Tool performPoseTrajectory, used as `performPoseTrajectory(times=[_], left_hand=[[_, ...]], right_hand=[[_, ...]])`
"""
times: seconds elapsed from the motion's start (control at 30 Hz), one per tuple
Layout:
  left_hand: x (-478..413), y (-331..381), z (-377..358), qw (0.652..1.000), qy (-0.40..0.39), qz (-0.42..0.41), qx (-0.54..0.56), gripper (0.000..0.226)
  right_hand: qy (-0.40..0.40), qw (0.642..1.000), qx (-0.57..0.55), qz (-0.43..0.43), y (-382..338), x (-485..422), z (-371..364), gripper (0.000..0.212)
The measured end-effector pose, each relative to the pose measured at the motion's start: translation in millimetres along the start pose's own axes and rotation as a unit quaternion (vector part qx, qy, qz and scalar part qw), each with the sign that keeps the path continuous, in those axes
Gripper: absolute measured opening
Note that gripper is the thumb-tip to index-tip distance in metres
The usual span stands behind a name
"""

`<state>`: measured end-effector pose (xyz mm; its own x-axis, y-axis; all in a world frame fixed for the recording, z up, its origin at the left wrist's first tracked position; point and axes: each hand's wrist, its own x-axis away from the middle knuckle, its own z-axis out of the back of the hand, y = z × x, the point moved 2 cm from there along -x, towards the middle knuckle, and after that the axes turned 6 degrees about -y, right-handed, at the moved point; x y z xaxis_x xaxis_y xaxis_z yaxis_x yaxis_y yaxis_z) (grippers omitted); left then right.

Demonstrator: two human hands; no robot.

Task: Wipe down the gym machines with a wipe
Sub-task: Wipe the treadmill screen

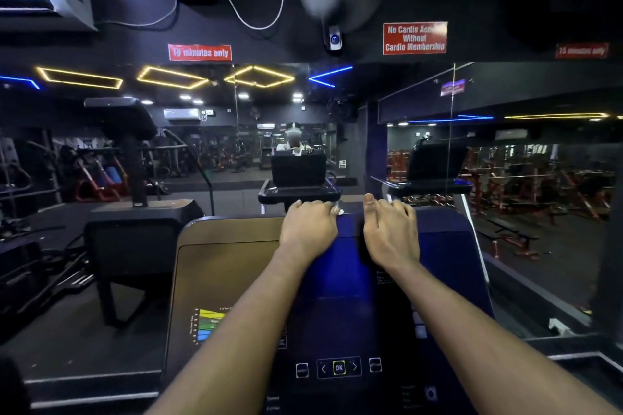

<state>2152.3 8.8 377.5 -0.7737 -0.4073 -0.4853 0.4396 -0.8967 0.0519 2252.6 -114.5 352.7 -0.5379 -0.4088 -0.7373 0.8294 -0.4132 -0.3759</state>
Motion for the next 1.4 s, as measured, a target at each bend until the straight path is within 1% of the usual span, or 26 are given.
performPoseTrajectory(times=[0.07,0.13,0.27,0.33,0.37,0.43,0.5,0.53,0.57,0.6,0.63,0.73,0.8,0.87,0.93,1.0,1.07,1.1,1.13,1.17,1.2,1.23,1.3,1.37,1.4], left_hand=[[2.7,-12.8,5.6,1.0,-0.018,-0.019,0.008,0.04],[13.4,-38.5,16.6,0.999,-0.012,-0.023,0.019,0.039],[44.5,-115.0,38.7,0.998,-0.008,0.039,0.053,0.038],[59.9,-145.4,46.6,0.996,0.008,0.059,0.066,0.036],[63.4,-154.2,48.1,0.996,0.014,0.068,0.064,0.036],[64.6,-160.2,50.1,0.994,0.013,0.087,0.066,0.038],[57.7,-156.3,49.6,0.993,0.009,0.09,0.08,0.039],[53.1,-152.8,47.0,0.993,0.004,0.083,0.084,0.04],[48.5,-150.2,43.7,0.994,0.002,0.071,0.083,0.041],[45.3,-149.8,40.5,0.995,0.002,0.059,0.083,0.041],[44.0,-151.0,38.5,0.995,0.005,0.049,0.086,0.041],[55.0,-169.5,37.2,0.992,0.026,0.035,0.117,0.036],[69.0,-189.3,35.6,0.98,0.077,0.055,0.172,0.032],[84.4,-202.2,34.2,0.951,0.126,0.091,0.267,0.029],[102.1,-202.7,29.0,0.917,0.172,0.125,0.336,0.028],[115.3,-195.6,23.8,0.895,0.219,0.158,0.355,0.027],[115.1,-195.6,20.3,0.888,0.231,0.183,0.353,0.027],[107.3,-197.1,23.4,0.893,0.214,0.193,0.346,0.029],[99.1,-201.3,25.8,0.898,0.181,0.199,0.347,0.031],[91.8,-204.3,28.9,0.901,0.153,0.199,0.355,0.032],[86.8,-205.1,30.0,0.901,0.141,0.19,0.364,0.032],[87.2,-203.9,29.7,0.899,0.148,0.177,0.373,0.032],[101.8,-201.5,20.4,0.882,0.207,0.168,0.388,0.03],[127.0,-197.7,1.4,0.861,0.261,0.202,0.388,0.03],[140.6,-196.6,-9.6,0.854,0.267,0.228,0.384,0.031]], right_hand=[[0.01,1.0,0.011,0.002,1.1,-0.1,-2.8,0.065],[0.021,0.999,0.027,-0.005,1.0,-0.2,-6.3,0.064],[0.042,0.994,0.089,-0.056,-9.0,-4.6,-18.8,0.061],[0.036,0.988,0.122,-0.085,-21.2,-6.4,-25.4,0.06],[0.024,0.987,0.131,-0.086,-28.6,-7.0,-27.7,0.058],[0.002,0.992,0.122,-0.043,-47.4,-7.2,-36.5,0.054],[-0.02,0.998,0.051,0.029,-76.2,-9.5,-44.9,0.046],[-0.045,0.997,0.023,0.06,-90.7,-11.8,-49.8,0.043],[-0.076,0.994,0.025,0.081,-103.4,-13.4,-55.7,0.042],[-0.091,0.991,0.045,0.088,-114.0,-13.1,-61.0,0.045],[-0.085,0.991,0.066,0.082,-119.7,-11.9,-65.5,0.049],[-0.039,0.993,0.085,0.068,-120.2,-5.4,-72.2,0.051],[-0.038,0.994,0.087,0.059,-118.4,-3.8,-74.0,0.049],[-0.028,0.993,0.098,0.053,-120.1,-5.7,-76.4,0.05],[-0.02,0.995,0.1,0.02,-126.7,-5.9,-79.0,0.052],[-0.021,0.993,0.119,-0.014,-135.4,-7.0,-82.1,0.052],[-0.022,0.992,0.122,-0.024,-145.6,-6.1,-84.8,0.049],[-0.017,0.994,0.106,-0.007,-152.7,-6.6,-86.4,0.045],[-0.021,0.997,0.078,0.019,-162.4,-4.5,-90.6,0.041],[-0.039,0.997,0.043,0.047,-174.7,-3.3,-94.7,0.038],[-0.062,0.995,0.018,0.072,-185.3,-1.9,-99.4,0.037],[-0.082,0.993,0.009,0.088,-195.0,0.6,-103.4,0.036],[-0.082,0.991,0.02,0.102,-205.9,6.0,-109.8,0.036],[-0.056,0.993,0.026,0.103,-205.8,9.5,-112.6,0.035],[-0.047,0.994,0.02,0.101,-205.4,11.0,-114.3,0.035]])
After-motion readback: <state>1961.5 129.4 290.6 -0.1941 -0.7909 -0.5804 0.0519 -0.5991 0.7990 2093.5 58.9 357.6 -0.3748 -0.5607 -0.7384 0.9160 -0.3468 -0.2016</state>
